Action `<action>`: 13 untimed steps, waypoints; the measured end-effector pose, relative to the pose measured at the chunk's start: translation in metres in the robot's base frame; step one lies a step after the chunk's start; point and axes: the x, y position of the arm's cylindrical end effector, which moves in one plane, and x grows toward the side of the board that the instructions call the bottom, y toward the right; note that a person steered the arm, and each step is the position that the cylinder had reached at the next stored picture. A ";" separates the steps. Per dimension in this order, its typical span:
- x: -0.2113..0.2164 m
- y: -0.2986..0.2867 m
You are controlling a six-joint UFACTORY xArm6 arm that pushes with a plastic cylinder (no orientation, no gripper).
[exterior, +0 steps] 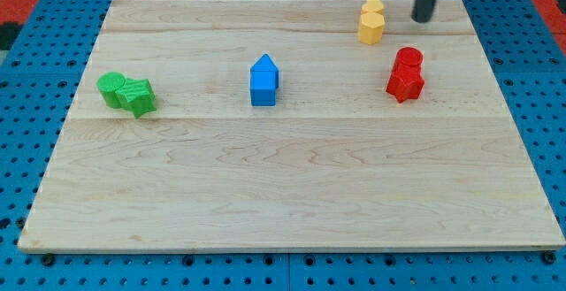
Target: Slide the yellow hexagon a bit right
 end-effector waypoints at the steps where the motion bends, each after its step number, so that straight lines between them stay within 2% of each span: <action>1: 0.028 -0.022; 2: 0.071 -0.068; 3: 0.101 -0.069; 4: 0.069 -0.078; 6: 0.041 -0.112; 9: 0.020 -0.138; 13: 0.011 -0.141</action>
